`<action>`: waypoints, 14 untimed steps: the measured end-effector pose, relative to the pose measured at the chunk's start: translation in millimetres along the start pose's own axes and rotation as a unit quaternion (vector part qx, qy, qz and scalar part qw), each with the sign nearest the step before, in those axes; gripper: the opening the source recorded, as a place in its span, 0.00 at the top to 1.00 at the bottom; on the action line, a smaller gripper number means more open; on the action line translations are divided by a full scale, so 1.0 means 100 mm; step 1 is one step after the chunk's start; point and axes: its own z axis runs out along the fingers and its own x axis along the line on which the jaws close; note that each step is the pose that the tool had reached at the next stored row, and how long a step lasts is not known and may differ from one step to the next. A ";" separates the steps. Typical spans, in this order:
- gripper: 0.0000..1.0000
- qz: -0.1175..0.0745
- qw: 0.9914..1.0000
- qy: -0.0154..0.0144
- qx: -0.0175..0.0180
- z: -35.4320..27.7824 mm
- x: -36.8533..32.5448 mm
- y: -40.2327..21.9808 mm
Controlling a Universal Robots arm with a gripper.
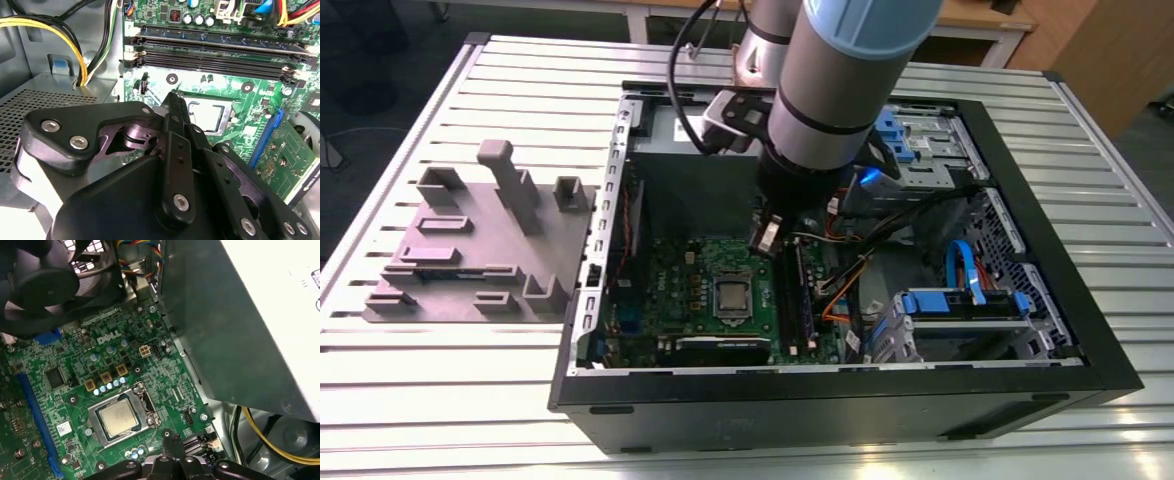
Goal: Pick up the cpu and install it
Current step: 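Install the first cpu locking lever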
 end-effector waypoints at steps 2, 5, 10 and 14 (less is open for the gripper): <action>0.90 -0.001 1.000 -0.002 0.001 -0.001 0.012 0.000; 0.90 -0.003 1.000 -0.006 0.001 -0.003 0.044 -0.007; 0.90 -0.020 1.000 -0.006 0.000 -0.003 0.053 -0.007; 0.90 -0.033 0.999 -0.005 0.000 -0.004 0.078 -0.001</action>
